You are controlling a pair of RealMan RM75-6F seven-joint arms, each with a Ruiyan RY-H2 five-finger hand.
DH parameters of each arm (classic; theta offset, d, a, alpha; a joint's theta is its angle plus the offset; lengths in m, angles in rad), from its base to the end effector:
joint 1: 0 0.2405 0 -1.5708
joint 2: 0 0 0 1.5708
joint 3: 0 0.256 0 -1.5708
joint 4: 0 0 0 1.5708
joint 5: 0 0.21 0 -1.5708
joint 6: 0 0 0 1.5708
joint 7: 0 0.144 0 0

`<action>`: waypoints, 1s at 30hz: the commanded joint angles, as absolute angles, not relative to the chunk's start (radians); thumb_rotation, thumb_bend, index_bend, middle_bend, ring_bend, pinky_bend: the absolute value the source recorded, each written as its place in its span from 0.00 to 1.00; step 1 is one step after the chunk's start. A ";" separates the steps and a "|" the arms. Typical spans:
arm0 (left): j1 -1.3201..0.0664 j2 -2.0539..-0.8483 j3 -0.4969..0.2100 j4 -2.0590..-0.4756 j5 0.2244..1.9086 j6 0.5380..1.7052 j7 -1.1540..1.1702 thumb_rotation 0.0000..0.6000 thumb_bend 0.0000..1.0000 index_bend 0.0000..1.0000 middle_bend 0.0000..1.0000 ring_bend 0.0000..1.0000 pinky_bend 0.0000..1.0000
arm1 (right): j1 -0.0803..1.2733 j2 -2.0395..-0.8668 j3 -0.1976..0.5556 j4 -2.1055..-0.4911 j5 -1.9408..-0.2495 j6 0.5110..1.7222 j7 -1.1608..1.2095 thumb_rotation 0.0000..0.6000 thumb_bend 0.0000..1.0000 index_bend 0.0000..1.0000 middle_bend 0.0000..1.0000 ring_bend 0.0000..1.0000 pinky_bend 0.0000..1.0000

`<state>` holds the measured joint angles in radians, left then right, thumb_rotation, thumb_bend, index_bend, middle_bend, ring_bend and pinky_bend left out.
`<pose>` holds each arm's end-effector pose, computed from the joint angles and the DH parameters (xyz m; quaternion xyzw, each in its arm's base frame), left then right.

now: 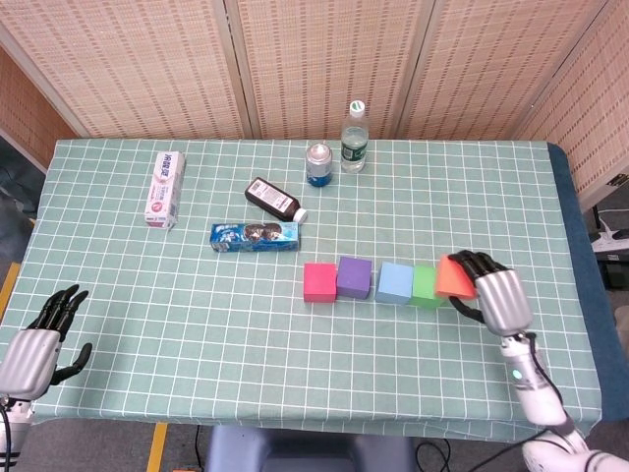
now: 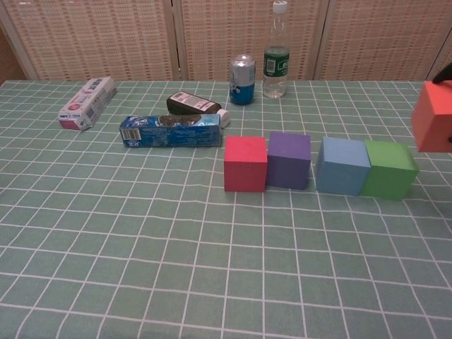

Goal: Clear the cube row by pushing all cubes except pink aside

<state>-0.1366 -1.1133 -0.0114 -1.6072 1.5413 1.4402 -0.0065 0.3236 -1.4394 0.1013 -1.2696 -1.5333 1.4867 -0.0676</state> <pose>-0.3035 0.1884 0.1480 -0.6326 -0.3850 -0.3838 0.5516 -0.2795 -0.2666 0.0901 0.6371 -0.2726 0.4488 0.5642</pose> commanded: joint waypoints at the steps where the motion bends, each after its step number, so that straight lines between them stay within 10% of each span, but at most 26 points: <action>1: -0.136 -1.114 -0.012 -1.609 1.540 1.440 -0.005 1.00 0.43 0.04 0.00 0.04 0.41 | 0.216 -1.357 0.044 -1.306 -1.478 1.536 -0.155 1.00 0.13 0.64 0.60 0.60 0.64; 8: -0.136 -1.114 -0.014 -1.611 1.535 1.440 -0.006 1.00 0.43 0.04 0.00 0.04 0.41 | 0.154 -1.275 0.016 -1.356 -1.413 1.485 -0.184 1.00 0.13 0.54 0.56 0.48 0.57; 16: -0.135 -1.114 -0.014 -1.610 1.535 1.441 -0.003 1.00 0.43 0.04 0.00 0.04 0.41 | 0.157 -1.198 -0.013 -1.454 -1.388 1.366 -0.185 1.00 0.11 0.04 0.08 0.00 0.11; 30: -0.137 -1.112 -0.014 -1.613 1.533 1.435 -0.005 1.00 0.43 0.04 0.00 0.04 0.41 | 0.232 -1.201 0.046 -1.511 -1.455 1.303 -0.005 1.00 0.10 0.01 0.02 0.00 0.06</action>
